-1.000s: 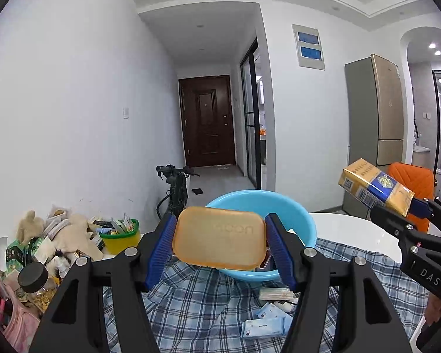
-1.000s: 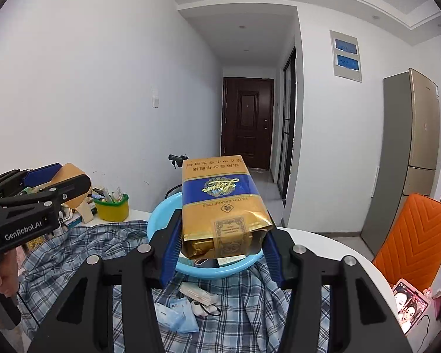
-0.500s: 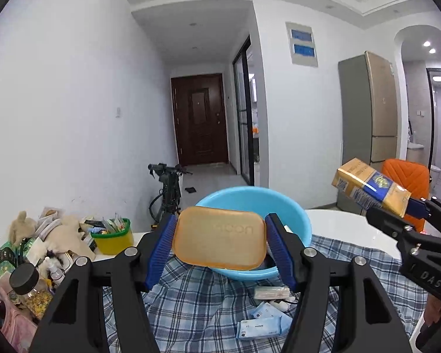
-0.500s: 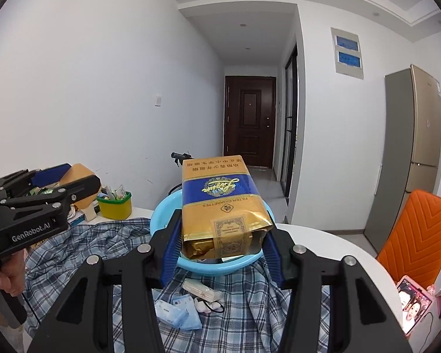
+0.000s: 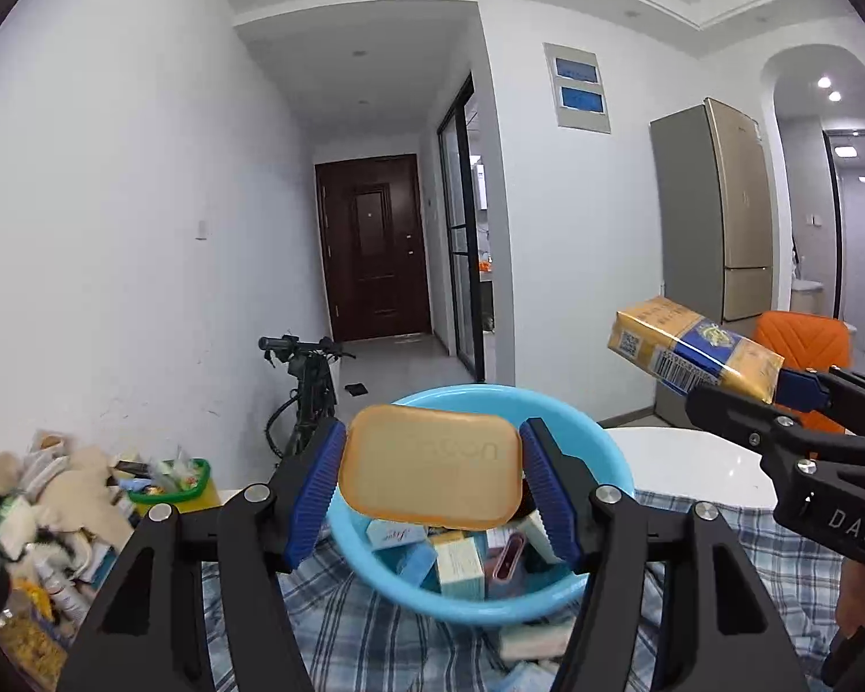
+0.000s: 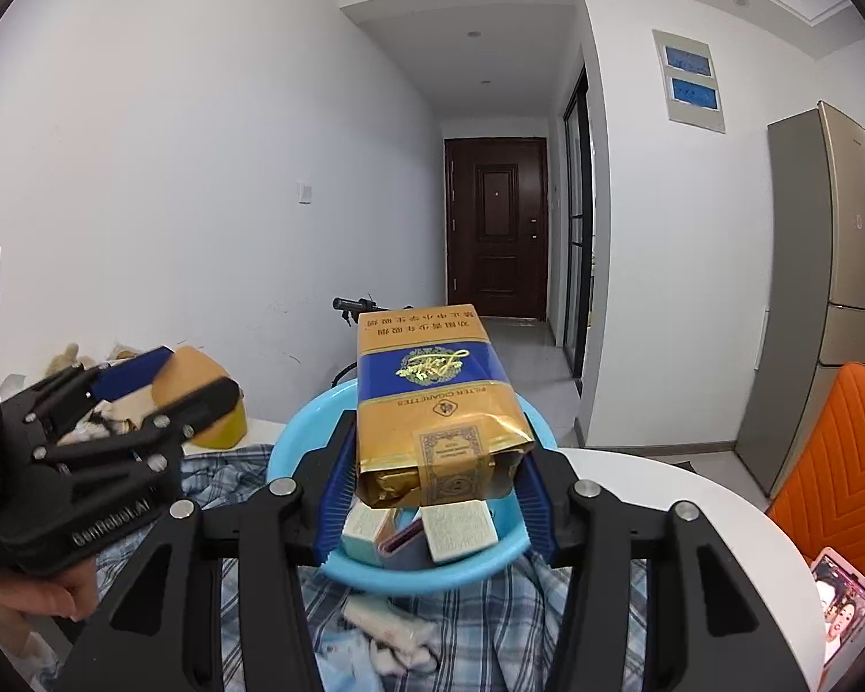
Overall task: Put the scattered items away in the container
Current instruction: 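Carry the soap and gold packet with both tools over the blue basin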
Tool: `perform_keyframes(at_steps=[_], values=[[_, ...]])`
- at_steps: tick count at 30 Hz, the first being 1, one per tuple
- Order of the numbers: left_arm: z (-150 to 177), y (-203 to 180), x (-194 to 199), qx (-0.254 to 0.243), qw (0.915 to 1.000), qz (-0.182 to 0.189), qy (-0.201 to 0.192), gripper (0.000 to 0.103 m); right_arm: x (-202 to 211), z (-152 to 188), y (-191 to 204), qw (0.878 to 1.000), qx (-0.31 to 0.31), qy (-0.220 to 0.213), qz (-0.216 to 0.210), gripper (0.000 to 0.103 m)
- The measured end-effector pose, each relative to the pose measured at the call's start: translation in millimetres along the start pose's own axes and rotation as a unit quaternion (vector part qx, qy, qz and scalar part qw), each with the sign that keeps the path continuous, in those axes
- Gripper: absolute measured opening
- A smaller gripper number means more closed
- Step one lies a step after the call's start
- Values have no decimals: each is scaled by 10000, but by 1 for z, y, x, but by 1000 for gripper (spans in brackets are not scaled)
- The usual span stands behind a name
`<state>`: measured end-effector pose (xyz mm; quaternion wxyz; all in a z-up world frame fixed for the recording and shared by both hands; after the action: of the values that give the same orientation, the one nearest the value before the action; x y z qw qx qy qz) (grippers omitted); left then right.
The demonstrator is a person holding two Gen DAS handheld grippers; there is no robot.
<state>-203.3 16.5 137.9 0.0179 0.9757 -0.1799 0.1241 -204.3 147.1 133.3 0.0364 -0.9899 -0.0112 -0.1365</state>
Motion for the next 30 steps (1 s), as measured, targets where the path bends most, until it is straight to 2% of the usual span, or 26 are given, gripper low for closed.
perform_keyframes(at_steps=[4, 8, 16, 18, 22, 27, 30], values=[[-4, 24, -31, 490, 9987, 148, -63, 65, -30, -7, 3, 9998, -8, 185, -14, 49], [-1, 41, -69, 547, 9982, 84, 208, 65, -68, -9, 5, 9984, -80, 559, -20, 49], [-4, 82, -134, 769, 9957, -89, 512, 65, -133, -11, 7, 9966, -117, 811, -89, 48], [-3, 91, -142, 819, 9947, -119, 607, 65, -146, -10, 4, 9953, -166, 944, -112, 48], [-6, 105, -153, 799, 9929, -323, 823, 65, -165, -9, -6, 9931, -118, 1162, 113, 48], [-14, 101, -149, 818, 9933, -225, 780, 65, -167, -20, -15, 9906, -426, 1301, -18, 48], [-19, 90, -153, 639, 9940, -197, 865, 65, -164, -26, -11, 9914, -183, 1298, 32, 48]])
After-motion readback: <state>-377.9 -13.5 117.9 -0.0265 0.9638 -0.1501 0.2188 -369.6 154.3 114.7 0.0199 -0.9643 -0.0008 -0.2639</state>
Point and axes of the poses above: each gripper's, at about its wrist camera, not at the fingertips, and x roughly against the way its jaws point, y to its left, z to its underside, the point moved 8 cm from there along -x, roughly the way its jaws point, and after that the axes turned 15 degrees about z, right-handed, at the moved point
